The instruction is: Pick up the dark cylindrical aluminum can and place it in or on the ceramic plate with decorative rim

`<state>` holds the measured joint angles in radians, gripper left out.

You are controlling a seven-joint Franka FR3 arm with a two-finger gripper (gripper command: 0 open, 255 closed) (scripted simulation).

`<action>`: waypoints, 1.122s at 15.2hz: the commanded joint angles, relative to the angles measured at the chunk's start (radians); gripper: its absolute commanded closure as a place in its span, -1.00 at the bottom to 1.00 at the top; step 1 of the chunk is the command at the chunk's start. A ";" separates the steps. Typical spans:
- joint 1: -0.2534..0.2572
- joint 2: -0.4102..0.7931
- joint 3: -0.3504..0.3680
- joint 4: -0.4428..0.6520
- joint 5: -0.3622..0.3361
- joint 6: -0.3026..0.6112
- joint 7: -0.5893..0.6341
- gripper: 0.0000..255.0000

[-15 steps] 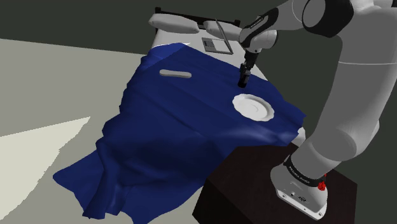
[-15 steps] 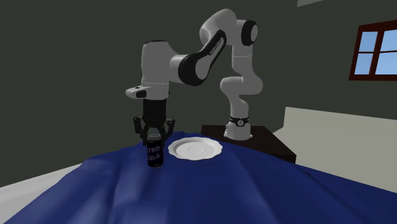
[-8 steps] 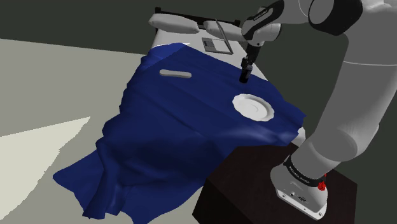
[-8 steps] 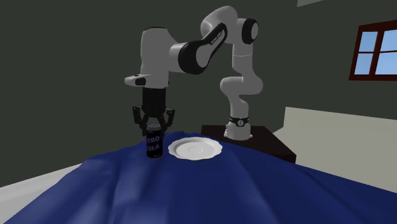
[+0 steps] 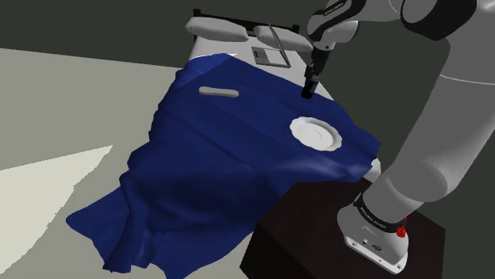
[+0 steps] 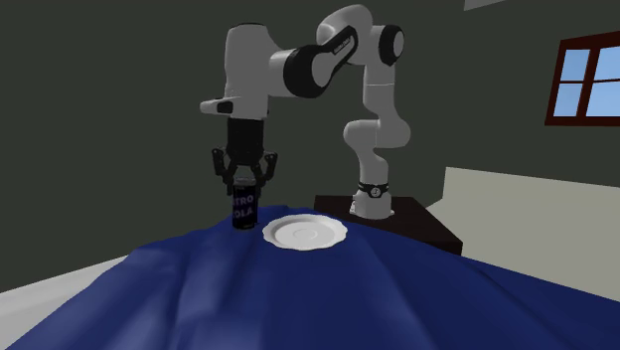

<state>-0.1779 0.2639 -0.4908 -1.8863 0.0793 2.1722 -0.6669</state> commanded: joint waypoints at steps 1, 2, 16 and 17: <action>0.023 -0.082 -0.011 -0.089 -0.044 0.015 0.027 1.00; 0.034 -0.127 -0.015 -0.137 -0.069 0.024 0.044 1.00; 0.010 -0.691 0.059 -0.639 -0.365 -0.009 0.282 1.00; 0.010 -0.684 0.057 -0.648 -0.366 0.007 0.282 1.00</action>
<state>-0.1645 -0.4127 -0.4347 -2.5186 -0.2811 2.1703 -0.3878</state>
